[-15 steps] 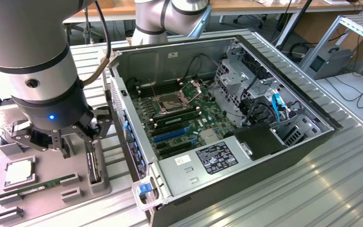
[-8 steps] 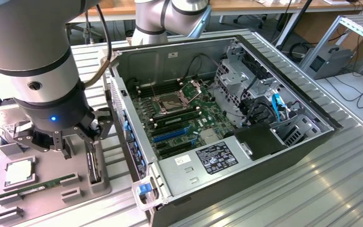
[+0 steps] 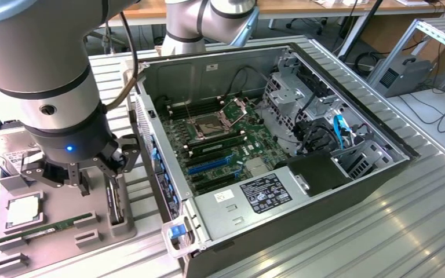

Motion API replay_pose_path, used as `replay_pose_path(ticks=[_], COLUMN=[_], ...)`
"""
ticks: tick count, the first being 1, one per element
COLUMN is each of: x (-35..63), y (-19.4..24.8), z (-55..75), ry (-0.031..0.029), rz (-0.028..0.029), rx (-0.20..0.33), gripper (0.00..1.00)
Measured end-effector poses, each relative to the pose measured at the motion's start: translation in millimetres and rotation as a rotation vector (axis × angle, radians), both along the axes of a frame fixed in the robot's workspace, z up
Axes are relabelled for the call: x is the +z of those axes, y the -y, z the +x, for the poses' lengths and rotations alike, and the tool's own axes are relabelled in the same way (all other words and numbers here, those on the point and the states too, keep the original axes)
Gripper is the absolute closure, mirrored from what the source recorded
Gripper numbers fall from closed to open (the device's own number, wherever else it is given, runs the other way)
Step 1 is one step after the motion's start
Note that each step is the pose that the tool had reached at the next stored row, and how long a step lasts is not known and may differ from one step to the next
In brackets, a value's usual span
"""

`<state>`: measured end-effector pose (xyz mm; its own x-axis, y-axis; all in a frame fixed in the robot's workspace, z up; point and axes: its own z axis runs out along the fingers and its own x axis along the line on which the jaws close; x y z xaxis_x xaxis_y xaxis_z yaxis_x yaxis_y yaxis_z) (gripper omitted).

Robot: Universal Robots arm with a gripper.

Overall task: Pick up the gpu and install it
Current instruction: 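Pick up the gpu and move the gpu toward the slot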

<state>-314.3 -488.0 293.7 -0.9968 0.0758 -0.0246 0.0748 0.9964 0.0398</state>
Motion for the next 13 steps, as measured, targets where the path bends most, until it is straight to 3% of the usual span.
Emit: replay_pose_path(ticks=[13], x=[-15.8], y=[-2.8], z=[2.7], ry=[-0.0020], rz=[-0.0001], rx=[0.000], gripper=[0.52])
